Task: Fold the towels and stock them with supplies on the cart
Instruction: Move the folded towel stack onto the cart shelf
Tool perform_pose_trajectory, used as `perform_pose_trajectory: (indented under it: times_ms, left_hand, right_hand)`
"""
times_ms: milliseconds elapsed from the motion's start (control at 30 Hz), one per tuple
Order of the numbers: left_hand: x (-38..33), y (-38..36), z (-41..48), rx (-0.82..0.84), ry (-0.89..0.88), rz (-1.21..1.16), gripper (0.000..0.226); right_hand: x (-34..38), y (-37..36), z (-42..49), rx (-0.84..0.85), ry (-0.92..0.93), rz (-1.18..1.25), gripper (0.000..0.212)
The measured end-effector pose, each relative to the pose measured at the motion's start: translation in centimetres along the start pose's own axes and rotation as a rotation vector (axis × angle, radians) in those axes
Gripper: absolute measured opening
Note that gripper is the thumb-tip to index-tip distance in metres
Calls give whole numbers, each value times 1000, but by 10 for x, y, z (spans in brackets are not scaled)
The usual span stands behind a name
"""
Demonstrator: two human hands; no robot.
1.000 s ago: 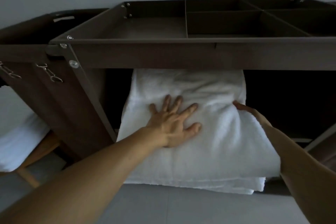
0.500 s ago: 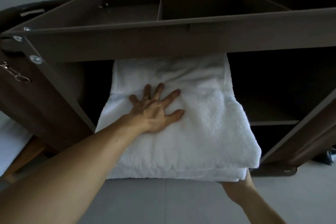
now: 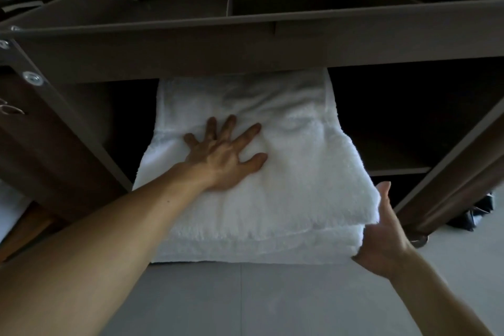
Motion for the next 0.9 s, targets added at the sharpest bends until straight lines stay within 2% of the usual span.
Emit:
perform_pose_trajectory:
  times_ms: [67,133,267,367,433,500,567,633,733,800,833,900]
  left_hand:
    - [0,0,1,-2,-5,-11,74]
    - [1,2,0,0,-17,-12,74]
    - [0,4,-5,60,-33,9,76]
    - [3,16,-15,97,-62,-60,84]
    - [16,34,-32,-11,-70,-177,94]
    - [44,53,-61,-208,-20,-307,90]
    - [82,58,-100,-379,89,-381,89]
    - [117,45,-139,-430,277,-574,87]
    - [136,-6,-182,-330,610,-1172,58]
    - [140,-55,-202,-206,921,-1407,46]
    - [140,-77,-208,-112,1037,-1467,51]
    - [135,-103,-210,55,1118,-1554,75]
  right_hand:
    - [9,-11,-10,102,-41,-31,98]
    - [12,-20,-13,164,-89,-82,94]
    - [11,-24,-9,56,-93,-209,40]
    - [1,-27,-8,-4,-120,-247,30]
    - [-2,-26,-7,-43,-111,-261,32]
    - [-2,-23,-5,-79,-98,-239,37]
    - [-3,-21,-3,-100,-87,-231,37]
    - [-5,-21,-2,-104,-87,-210,30]
    - [-3,-27,-6,-79,-54,-194,24]
    - [-1,-30,-8,-61,-22,-184,30]
    - [-1,-29,-8,-59,-13,-169,28]
    - [-1,-27,-9,-67,-6,-152,25]
Point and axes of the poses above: each hand's wrist, its own z-axis towards the middle knuckle, its own y-axis out of the back of the hand, x = y × z, the point moved 9 cm from there along z, towards the middle knuckle, and after that the axes turned 14 degrees about -x, right-handed, at the moved point
